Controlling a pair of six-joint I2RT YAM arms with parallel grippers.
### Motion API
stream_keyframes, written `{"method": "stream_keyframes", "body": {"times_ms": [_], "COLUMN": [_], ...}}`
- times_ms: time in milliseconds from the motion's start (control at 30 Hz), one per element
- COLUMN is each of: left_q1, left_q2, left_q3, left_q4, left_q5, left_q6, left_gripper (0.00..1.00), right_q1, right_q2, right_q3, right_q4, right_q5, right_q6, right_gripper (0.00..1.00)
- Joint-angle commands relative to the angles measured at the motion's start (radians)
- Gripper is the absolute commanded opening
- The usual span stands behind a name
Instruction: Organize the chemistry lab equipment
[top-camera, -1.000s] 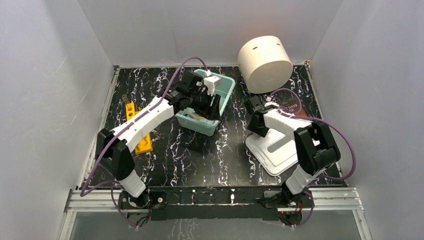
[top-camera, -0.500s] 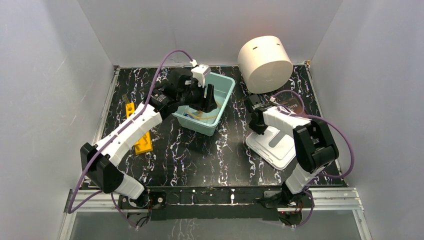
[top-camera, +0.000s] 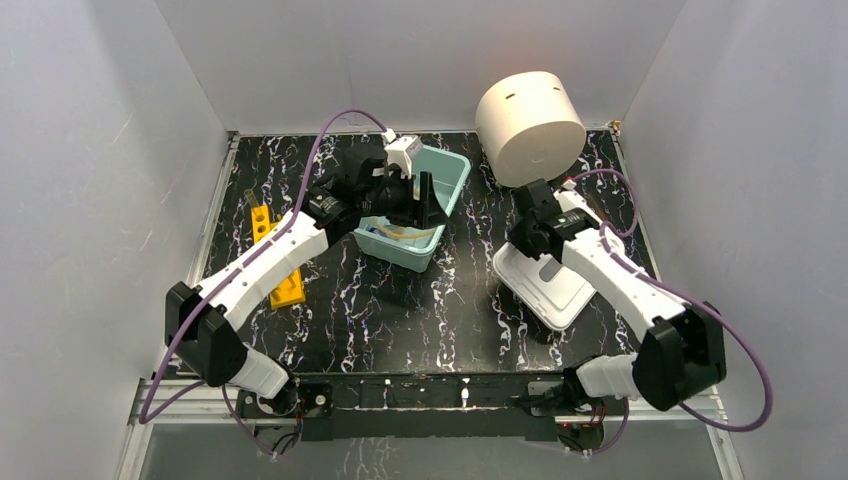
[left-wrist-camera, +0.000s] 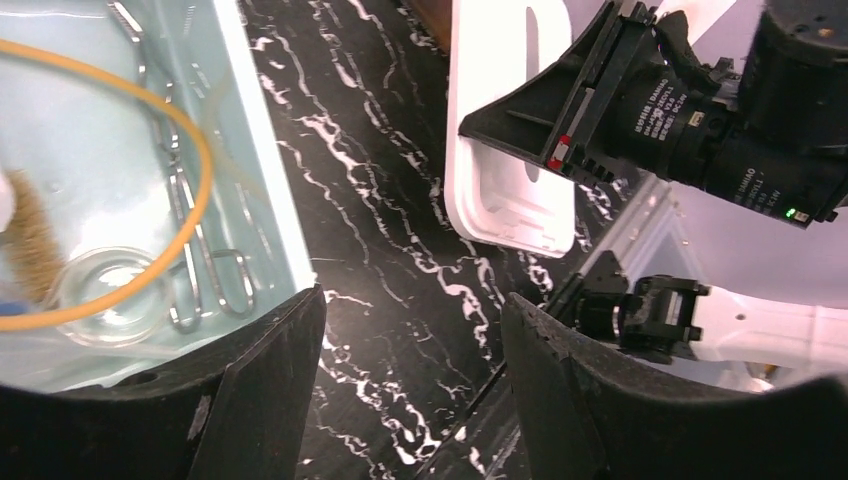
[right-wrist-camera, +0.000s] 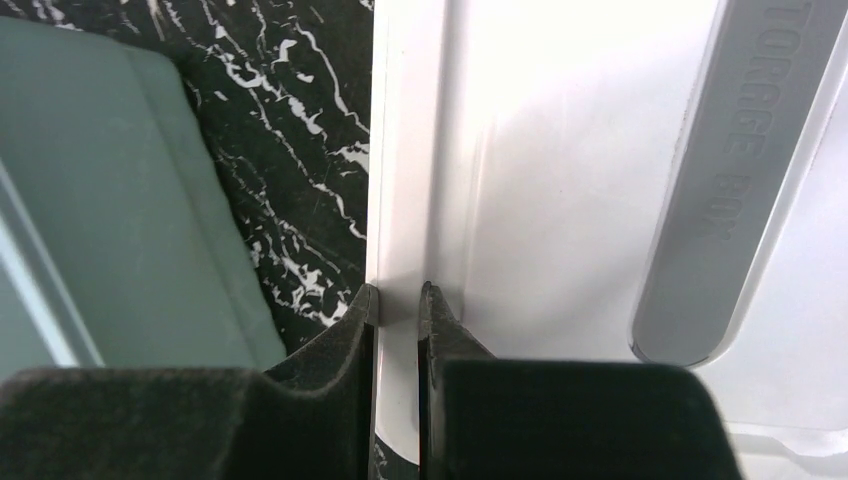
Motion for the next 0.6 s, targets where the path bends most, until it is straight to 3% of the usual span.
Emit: {"method": "stream_keyframes", "body": {"times_ms": [0, 300, 567], "left_q1": [-0.006, -0.040, -0.122], "left_q2": [-0.027, 0.015, 0.121], "left_q3": [-0.019, -0.048, -0.003], "left_q4": [0.080, 0.185, 0.213], "left_q5": [0.108, 0.203, 0.208], "left_q6": [-0.081, -0.204, -0.289], "left_gripper": [0.64, 0.68, 0.70], "right_q1": [-0.004, -0.009, -0.008], "right_q2": [-0.107, -0.272, -0.362], "right_q3": [0.038, -0.008, -0.014], "right_q4": [-0.050, 0.045, 0.046], "right_q5": [-0.007, -0.132, -0.150], "right_q6": [-0.006, 0.010, 0.067], "right_gripper": [0.02, 0.02, 0.02]}}
